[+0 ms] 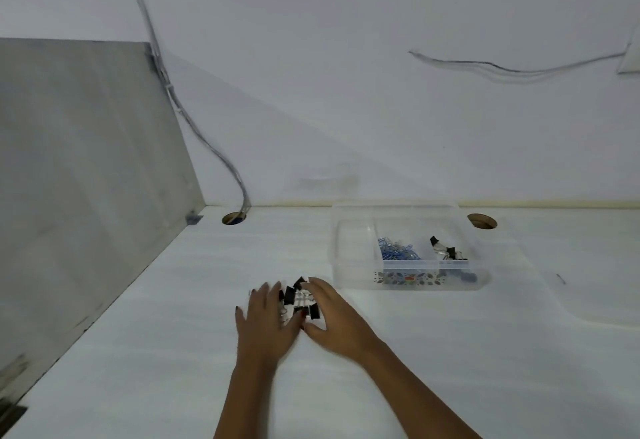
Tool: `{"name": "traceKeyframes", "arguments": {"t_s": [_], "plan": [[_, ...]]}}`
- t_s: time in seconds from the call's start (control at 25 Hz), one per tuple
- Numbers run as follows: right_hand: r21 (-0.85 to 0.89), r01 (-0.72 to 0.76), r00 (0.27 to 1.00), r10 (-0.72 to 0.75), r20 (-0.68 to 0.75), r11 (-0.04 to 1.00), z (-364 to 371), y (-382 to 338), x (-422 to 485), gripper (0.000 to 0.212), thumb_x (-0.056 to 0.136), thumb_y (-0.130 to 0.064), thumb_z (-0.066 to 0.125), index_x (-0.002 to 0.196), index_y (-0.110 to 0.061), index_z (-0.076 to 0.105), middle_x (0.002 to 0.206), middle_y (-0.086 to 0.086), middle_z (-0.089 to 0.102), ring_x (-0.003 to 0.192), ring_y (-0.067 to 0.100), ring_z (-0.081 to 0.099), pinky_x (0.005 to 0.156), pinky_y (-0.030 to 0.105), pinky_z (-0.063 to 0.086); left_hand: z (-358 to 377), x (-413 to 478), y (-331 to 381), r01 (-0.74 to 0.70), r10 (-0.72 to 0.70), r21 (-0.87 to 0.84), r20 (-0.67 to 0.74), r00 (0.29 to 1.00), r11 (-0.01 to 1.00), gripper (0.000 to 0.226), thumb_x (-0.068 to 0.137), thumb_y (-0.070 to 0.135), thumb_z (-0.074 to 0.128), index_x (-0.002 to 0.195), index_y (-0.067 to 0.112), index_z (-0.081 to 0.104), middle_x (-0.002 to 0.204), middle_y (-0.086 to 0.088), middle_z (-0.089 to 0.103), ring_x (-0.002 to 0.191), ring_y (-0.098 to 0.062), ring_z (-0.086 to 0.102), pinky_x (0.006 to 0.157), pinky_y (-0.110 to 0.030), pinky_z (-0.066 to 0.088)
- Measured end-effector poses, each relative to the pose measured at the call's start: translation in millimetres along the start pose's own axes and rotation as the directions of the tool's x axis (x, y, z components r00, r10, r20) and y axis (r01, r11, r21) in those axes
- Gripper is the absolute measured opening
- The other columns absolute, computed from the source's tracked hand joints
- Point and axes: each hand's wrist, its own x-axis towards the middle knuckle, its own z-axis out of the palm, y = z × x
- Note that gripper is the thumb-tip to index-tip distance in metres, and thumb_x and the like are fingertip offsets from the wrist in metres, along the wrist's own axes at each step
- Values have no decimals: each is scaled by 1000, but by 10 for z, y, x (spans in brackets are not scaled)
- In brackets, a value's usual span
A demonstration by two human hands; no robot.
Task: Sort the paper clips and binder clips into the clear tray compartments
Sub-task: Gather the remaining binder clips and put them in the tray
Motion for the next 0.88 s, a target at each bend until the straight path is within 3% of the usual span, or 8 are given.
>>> {"name": "traceKeyframes", "arguments": {"t_s": [0.16, 0.28, 0.36, 0.44, 0.52, 0.76, 0.88], "plan": [[-162, 31, 999, -24, 48, 986, 73, 110, 235, 57, 86, -30, 47, 140, -21, 28, 153, 3, 21, 141, 19, 16, 113, 31, 22, 84, 109, -24, -102, 100, 87, 21, 995, 991, 41, 93, 38, 34, 133, 26, 36, 143, 10, 39, 137, -17, 26, 110, -56, 18], [-168, 49, 995, -34, 93, 985, 57, 131, 304, 51, 84, -28, 46, 134, -19, 38, 144, 5, 37, 134, 22, 31, 112, 32, 26, 80, 117, -109, -164, 165, -20, 60, 984, 986, 37, 95, 34, 33, 131, 29, 37, 138, 14, 44, 139, -15, 25, 114, -51, 12], [-112, 56, 998, -51, 43, 992, 43, 124, 227, 45, 81, -24, 48, 126, -20, 44, 128, 0, 50, 116, 18, 48, 101, 33, 41, 83, 87, -100, -190, 200, -103, 97, 975, 976, 37, 96, 30, 35, 133, 28, 37, 138, 12, 46, 140, -16, 23, 115, -44, 13], [-110, 37, 999, -37, -3, 993, 26, 112, 50, 47, 80, -27, 42, 126, -21, 42, 122, -2, 50, 102, 14, 54, 86, 34, 50, 111, 31, -15, -223, 239, -148, 105, 965, 964, 36, 95, 27, 37, 131, 27, 38, 135, 10, 50, 139, -15, 27, 114, -39, 17], [-111, -10, 999, 6, -40, 994, -49, 163, -167, 51, 81, -26, 39, 131, -20, 38, 130, -3, 46, 103, 10, 54, 86, 30, 50, 190, -74, 172, -280, 303, -186, 112, 946, 942, 31, 95, 23, 38, 126, 23, 41, 129, 5, 54, 133, -17, 36, 114, -37, 20], [-37, -169, 977, 163, -139, 985, -620, 417, -869, 54, 85, -12, 52, 134, -24, 34, 133, -6, 43, 118, 3, 45, 99, 23, 42, 505, -316, 866, -427, 477, -245, 207, 854, 870, 48, 93, 31, 45, 138, 20, 32, 146, 5, 38, 138, -11, 28, 117, -36, 14], [-8, -210, 952, 203, -229, 978, -817, 474, -1146, 60, 81, -17, 63, 134, -24, 35, 129, -12, 42, 119, -3, 41, 100, 18, 37, 491, -296, 876, -389, 495, -448, 144, 857, 805, 67, 75, 41, 67, 133, 19, 41, 138, 12, 38, 129, -1, 33, 109, -15, 20]]}}
